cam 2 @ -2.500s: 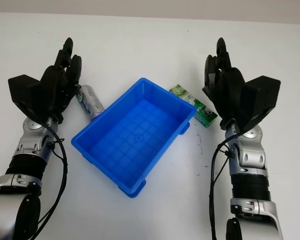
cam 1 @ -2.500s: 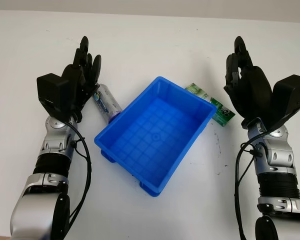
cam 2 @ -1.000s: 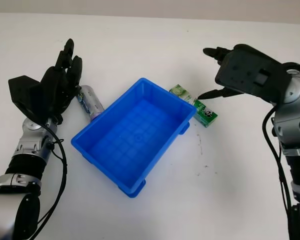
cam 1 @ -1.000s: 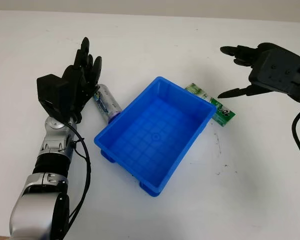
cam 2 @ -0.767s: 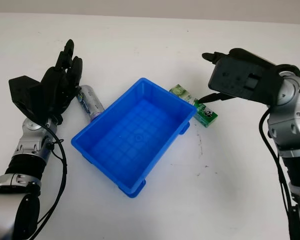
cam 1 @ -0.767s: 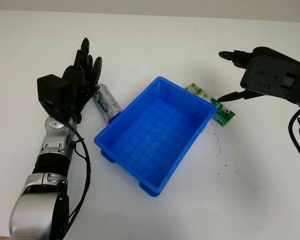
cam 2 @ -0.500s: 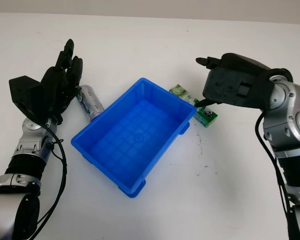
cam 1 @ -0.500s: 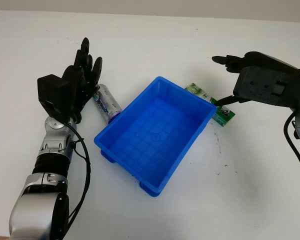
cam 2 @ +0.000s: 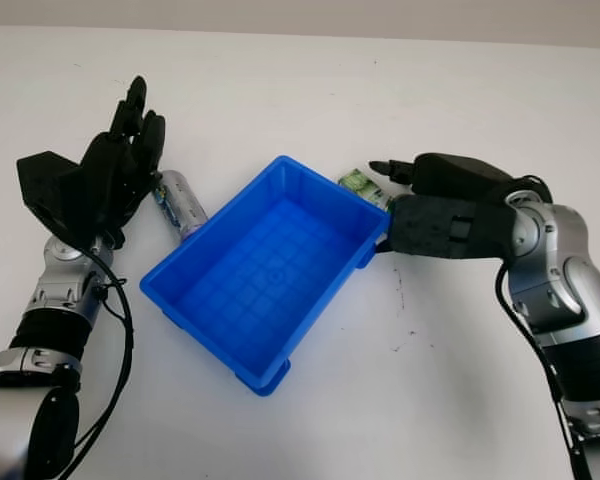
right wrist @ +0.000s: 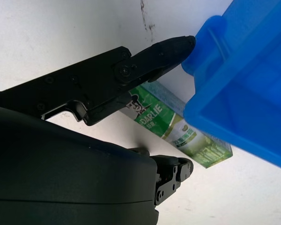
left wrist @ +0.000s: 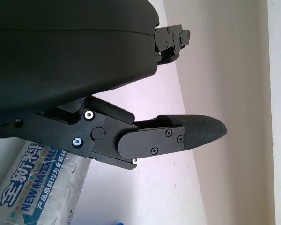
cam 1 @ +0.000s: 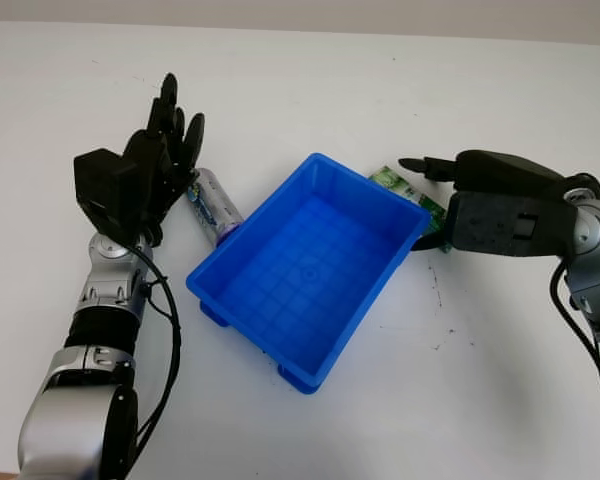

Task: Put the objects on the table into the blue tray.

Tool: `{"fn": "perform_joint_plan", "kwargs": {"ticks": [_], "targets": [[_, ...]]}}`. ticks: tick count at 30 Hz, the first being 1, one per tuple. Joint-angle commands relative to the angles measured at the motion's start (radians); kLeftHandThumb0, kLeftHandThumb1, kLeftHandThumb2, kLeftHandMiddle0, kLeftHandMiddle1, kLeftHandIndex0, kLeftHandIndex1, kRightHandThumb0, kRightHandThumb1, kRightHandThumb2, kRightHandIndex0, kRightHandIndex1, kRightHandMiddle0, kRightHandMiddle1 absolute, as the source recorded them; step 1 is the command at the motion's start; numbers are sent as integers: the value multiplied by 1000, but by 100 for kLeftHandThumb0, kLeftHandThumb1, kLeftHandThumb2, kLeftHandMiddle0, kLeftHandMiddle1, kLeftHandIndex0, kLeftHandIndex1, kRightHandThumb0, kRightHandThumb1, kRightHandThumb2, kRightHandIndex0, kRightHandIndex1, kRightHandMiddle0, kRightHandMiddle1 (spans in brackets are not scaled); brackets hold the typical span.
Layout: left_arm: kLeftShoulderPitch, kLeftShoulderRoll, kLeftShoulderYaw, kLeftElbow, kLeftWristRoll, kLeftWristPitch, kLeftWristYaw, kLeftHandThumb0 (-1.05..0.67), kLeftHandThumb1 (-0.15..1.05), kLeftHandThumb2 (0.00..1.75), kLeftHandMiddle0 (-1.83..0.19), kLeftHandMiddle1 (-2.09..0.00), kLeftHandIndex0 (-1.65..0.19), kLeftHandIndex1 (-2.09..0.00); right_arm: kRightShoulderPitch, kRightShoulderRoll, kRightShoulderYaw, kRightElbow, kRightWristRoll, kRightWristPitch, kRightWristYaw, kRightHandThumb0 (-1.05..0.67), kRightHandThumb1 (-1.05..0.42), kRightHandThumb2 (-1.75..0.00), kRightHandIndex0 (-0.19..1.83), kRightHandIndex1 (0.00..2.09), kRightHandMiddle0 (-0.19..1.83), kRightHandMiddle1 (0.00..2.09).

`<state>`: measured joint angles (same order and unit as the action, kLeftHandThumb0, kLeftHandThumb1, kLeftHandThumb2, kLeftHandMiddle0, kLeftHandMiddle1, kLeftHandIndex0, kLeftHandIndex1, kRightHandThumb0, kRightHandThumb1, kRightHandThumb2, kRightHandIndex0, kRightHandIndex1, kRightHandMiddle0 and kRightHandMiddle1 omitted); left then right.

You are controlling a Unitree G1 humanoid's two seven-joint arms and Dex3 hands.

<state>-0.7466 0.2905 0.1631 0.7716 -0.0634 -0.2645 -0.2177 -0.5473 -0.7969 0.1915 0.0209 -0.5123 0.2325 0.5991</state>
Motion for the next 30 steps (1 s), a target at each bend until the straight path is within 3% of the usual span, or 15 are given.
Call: {"fn": "perform_joint_plan", "kwargs": {"ticks": [1,7,9,10,12,13,15,17,21,25,30], "targets": [[-11,19,2,5,1,-11,0,-79,105,51,14,-6,15,-6,20,6,3,-20,3,10,18,-62,-88,-5,14,7,17,4],[-16,22,4,11,0,-18,1,-80,105,52,13,-6,14,-6,38,-5,16,-25,-40,-31,-10,-61,-92,-7,14,7,18,6],[-16,22,4,12,-4,-18,-2,-79,105,52,13,-6,14,-6,54,-22,26,4,-95,-138,-111,-59,-97,-8,35,18,36,15],[-16,22,4,12,-5,-16,-2,-79,105,51,13,-6,14,-6,62,-26,28,23,-122,-189,-169,-57,-98,-7,42,31,40,27],[-16,23,4,11,-6,-12,-2,-80,105,50,12,-6,13,-6,70,-30,32,56,-167,-258,-252,-54,-100,-6,32,97,30,77],[-15,23,4,10,-7,-11,-3,-80,105,49,13,-5,13,-6,71,-32,35,70,-187,-282,-279,-49,-101,-6,35,142,29,114],[-14,23,5,10,-9,-11,-4,-80,105,49,13,-5,13,-6,68,-38,46,88,-241,-316,-323,-46,-102,-5,44,181,31,148],[-15,22,7,9,-13,-6,-3,-79,105,49,13,-5,13,-6,66,-47,54,124,-298,-383,-420,-46,-100,-5,58,198,39,170],[-17,21,8,11,-17,-6,-2,-80,105,47,13,-6,13,-6,55,-56,64,176,-372,-458,-544,-49,-101,-5,88,209,47,204],[-20,24,7,19,-16,-9,-4,-81,105,46,13,-5,13,-6,45,-67,66,195,-415,-490,-583,-50,-103,-6,106,209,68,209],[-22,21,10,23,-20,-12,-4,-80,105,46,12,-6,13,-6,33,-72,61,225,-431,-519,-624,-51,-103,-5,110,209,80,209]]}}
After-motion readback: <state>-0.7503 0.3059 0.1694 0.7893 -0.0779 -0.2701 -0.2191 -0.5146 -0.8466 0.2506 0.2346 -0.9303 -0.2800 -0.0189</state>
